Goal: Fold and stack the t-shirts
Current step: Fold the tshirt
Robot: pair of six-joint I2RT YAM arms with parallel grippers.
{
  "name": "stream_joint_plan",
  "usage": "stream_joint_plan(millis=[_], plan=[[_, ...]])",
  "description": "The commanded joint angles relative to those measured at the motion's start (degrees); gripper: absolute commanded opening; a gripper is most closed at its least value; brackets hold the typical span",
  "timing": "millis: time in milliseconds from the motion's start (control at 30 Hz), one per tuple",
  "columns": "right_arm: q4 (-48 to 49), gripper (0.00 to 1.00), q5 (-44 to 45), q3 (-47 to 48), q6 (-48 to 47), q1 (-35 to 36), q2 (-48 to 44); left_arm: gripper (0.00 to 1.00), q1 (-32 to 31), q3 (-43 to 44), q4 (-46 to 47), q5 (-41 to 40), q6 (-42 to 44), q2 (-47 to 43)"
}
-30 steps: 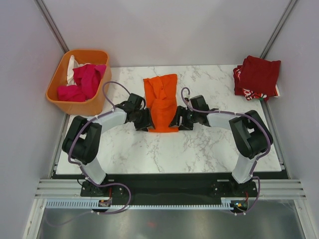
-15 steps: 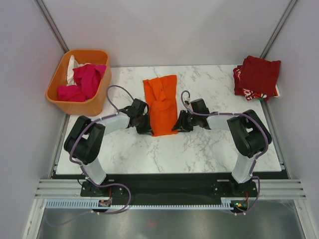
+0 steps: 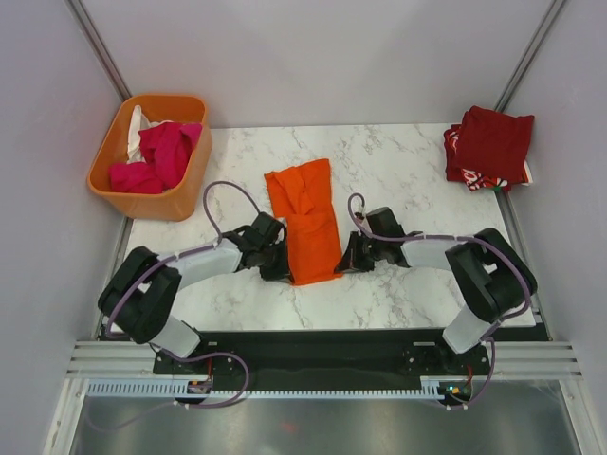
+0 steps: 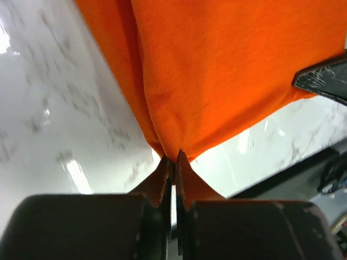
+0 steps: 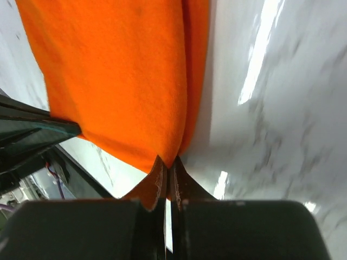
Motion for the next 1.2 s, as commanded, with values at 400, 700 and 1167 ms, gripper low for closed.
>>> stream_joint_plan(millis=[400,700,1167], plan=[[-27.0,0.0,12.1,8.0,2.8,5.4,-26.5,0.02,-2.1,6.2,-22.7,1.3,-3.2,-27.4],[-30.9,0.0,13.9,23.0,-2.4,5.2,-14.9,0.02,0.5,16.9,-23.8,-2.0,0.1,-20.5],[-33.4,0.0,12.4,43.7,-6.4,0.4,4.0,0.02,15.1,34.4,-25.4,6.0,11.7,-0.7]])
